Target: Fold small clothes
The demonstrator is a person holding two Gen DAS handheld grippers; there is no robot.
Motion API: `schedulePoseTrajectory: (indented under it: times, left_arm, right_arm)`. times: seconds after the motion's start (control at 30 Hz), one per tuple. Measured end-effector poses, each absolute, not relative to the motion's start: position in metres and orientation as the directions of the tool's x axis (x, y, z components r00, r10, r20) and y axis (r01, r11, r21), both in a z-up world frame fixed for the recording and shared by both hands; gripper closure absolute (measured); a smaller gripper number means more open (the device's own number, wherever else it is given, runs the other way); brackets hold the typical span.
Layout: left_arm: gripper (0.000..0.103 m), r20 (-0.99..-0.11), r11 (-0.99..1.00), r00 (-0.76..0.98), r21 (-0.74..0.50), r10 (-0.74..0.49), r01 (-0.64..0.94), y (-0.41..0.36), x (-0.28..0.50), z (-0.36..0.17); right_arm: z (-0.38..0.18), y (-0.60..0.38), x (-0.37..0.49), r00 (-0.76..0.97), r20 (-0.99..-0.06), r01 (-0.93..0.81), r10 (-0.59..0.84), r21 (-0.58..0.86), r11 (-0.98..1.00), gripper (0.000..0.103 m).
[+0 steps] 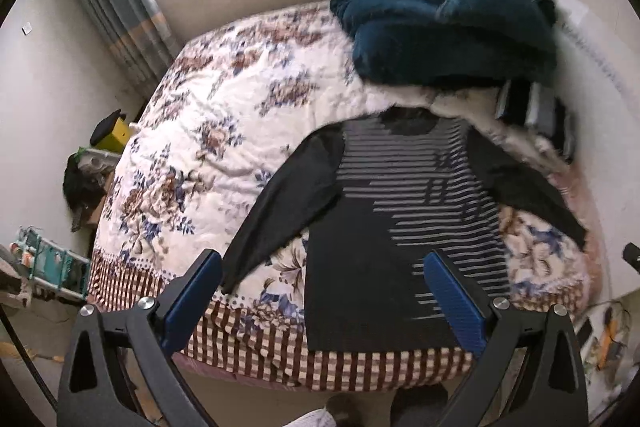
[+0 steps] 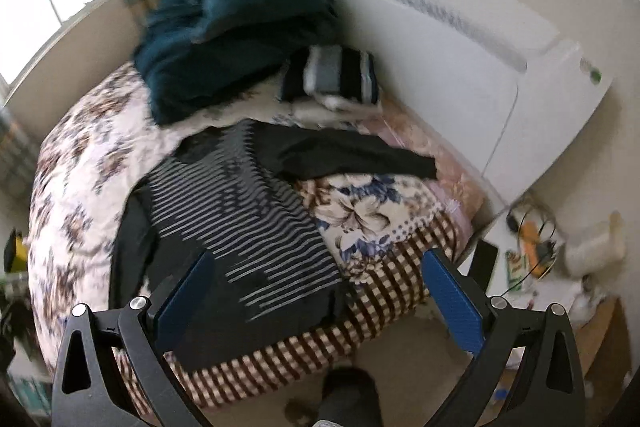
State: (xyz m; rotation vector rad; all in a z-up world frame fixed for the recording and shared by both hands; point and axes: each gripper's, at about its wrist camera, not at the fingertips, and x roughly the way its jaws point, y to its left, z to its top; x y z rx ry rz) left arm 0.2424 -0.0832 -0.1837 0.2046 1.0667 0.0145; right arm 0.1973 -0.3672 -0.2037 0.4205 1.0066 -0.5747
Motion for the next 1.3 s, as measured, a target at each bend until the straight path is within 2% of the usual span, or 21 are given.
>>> schedulePoseTrajectory:
  times: [0.23,0.43,0.53,0.6,0.77,0.87,0.97,1.03,1.07,1.17,1.23,1.27,1.3]
  left_arm:
    - [0.000,-0.924,0.971,0.315,0.237,0.219,0.022,-0.137,0.317,-0.297]
    - [0.000,-0.947,0.966,0.212,0.254,0.240,0.043,-0.189,0.367,-0.413]
    - [0.000,-0.954,0.966,0.183,0.253,0.238,0.060,-0.216,0.387,-0.466]
    - [0.000,-0.956,0.965,0.182,0.248,0.230,0.081,-0.234,0.398,-0.500]
    - [0.000,-0.949,0.947,0.199,0.278,0.245,0.159,-0.272,0.414,-0.553]
    - [0.000,-0.948,0.945,0.197,0.282,0.248,0.166,-0.277,0.417,-0.571]
    - [0.000,-0.955,0.956,0.192,0.254,0.225,0.145,-0.278,0.423,-0.586]
    - [0.000,-0.961,0.965,0.188,0.228,0.201,0.131,-0.277,0.427,-0.591]
    - [0.000,-0.966,0.971,0.183,0.207,0.183,0.119,-0.275,0.429,-0.593]
    - [0.000,-0.976,0.985,0.178,0.141,0.123,0.094,-0.267,0.436,-0.599]
    - [0.000,-0.979,0.991,0.180,0.107,0.092,0.077,-0.262,0.437,-0.600]
    - [0.000,-0.980,0.992,0.180,0.099,0.084,0.075,-0.261,0.437,-0.600]
    - [0.000,-0.980,0.992,0.181,0.099,0.083,0.081,-0.261,0.437,-0.599]
  right_arm:
    - [-0.353,-0.514,0.261,0.326,-0.941,0.750,-0.085,0.203,0.630,0.000]
    - [-0.493,-0.657,0.281,0.229,-0.972,0.888,-0.045,0.190,0.418,0.000]
    - [-0.544,-0.723,0.268,0.192,-0.979,0.940,-0.065,0.165,0.300,0.000]
    - [-0.572,-0.758,0.258,0.171,-0.982,0.960,-0.077,0.149,0.236,0.005]
    - [-0.644,-0.833,0.247,0.119,-0.986,0.978,-0.119,0.096,0.184,0.014]
    - [-0.687,-0.857,0.241,0.093,-0.995,0.989,-0.047,0.087,0.121,0.014]
    - [-0.720,-0.863,0.229,0.203,-0.978,0.979,0.046,0.203,-0.013,0.013]
    - [-0.727,-0.862,0.228,0.225,-0.974,0.973,0.005,0.224,-0.046,0.012]
    - [-0.728,-0.862,0.229,0.249,-0.968,0.967,-0.020,0.249,-0.045,0.014]
    - [-0.733,-0.858,0.239,0.372,-0.928,0.926,-0.037,0.373,-0.051,0.033]
    - [-0.741,-0.854,0.245,0.390,-0.920,0.918,-0.028,0.391,-0.060,0.036]
    - [-0.743,-0.851,0.245,0.372,-0.927,0.925,-0.049,0.375,-0.066,0.044]
    - [-0.742,-0.849,0.246,0.359,-0.931,0.929,-0.069,0.364,-0.074,0.062]
